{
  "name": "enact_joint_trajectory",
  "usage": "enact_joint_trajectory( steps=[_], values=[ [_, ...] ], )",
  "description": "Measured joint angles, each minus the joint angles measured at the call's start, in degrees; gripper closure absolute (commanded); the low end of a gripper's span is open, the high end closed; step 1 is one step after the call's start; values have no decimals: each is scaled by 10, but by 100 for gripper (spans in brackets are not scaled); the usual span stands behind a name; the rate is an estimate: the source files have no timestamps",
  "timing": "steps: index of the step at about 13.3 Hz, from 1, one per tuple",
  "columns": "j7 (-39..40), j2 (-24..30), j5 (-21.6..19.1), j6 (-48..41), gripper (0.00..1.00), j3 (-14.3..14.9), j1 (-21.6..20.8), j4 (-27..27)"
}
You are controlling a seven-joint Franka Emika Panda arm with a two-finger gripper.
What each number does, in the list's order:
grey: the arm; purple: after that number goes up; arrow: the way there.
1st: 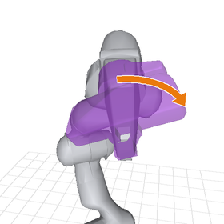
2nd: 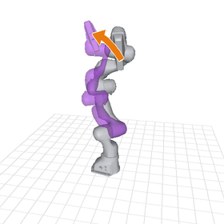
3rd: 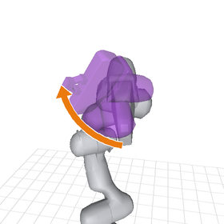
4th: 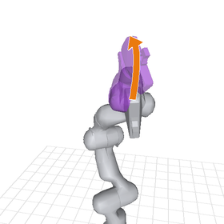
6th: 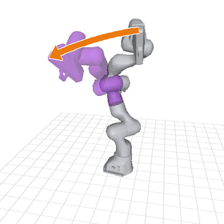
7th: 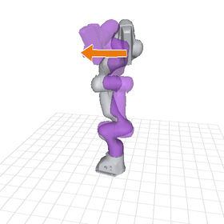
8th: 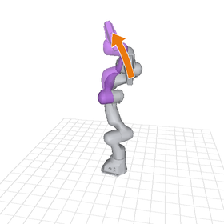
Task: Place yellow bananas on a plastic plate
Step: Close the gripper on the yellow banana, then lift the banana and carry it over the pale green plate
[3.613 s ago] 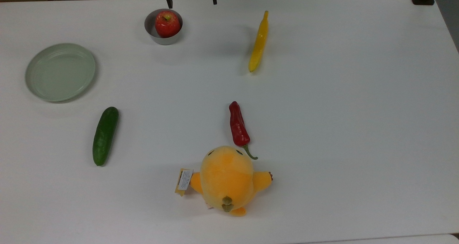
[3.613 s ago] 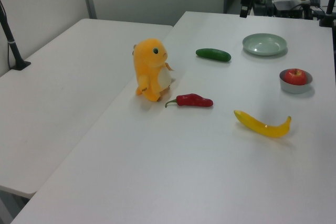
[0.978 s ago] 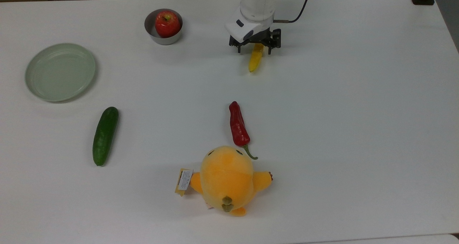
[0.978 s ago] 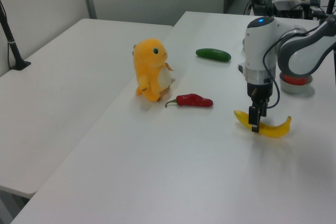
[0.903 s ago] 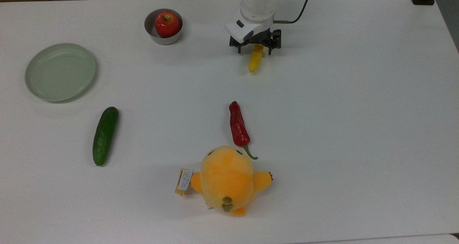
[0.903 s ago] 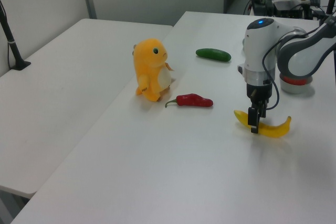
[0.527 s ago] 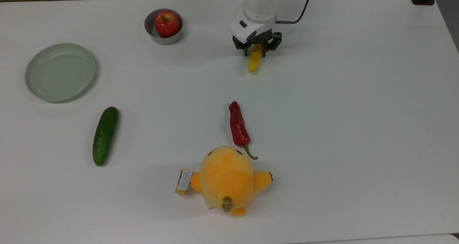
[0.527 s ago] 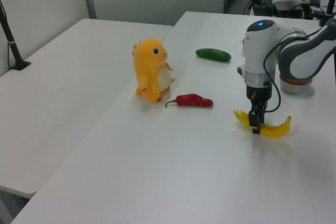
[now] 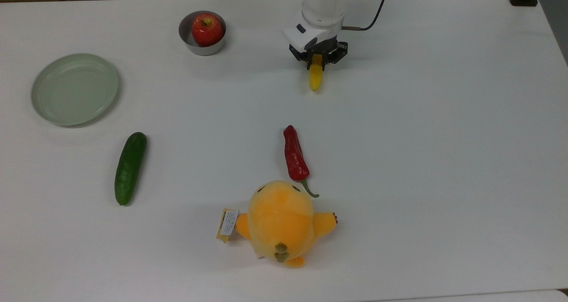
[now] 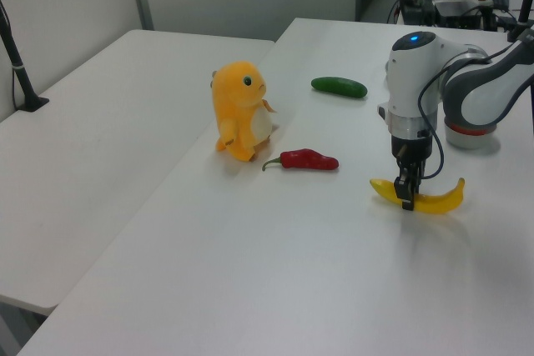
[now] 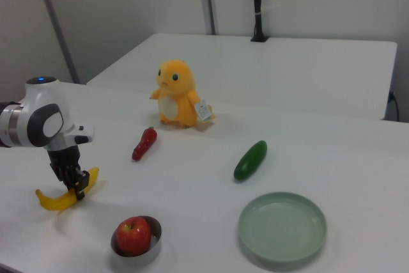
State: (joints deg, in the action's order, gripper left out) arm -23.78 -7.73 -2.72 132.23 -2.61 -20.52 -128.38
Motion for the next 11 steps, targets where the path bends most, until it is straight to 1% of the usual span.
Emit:
enact_joint_trajectory(
  steps=[2,4,5,6,8,10,11],
  values=[
    [-1,1,0,-12,98,0,0,6],
    [-3,3,0,-69,98,0,3,35],
    [-3,5,1,-111,98,0,6,62],
    [-3,9,2,-172,98,1,16,105],
    [-3,17,3,-254,97,1,37,178],
    [12,23,3,-316,97,3,62,240],
    [24,25,4,-334,97,4,72,259]
  ],
)
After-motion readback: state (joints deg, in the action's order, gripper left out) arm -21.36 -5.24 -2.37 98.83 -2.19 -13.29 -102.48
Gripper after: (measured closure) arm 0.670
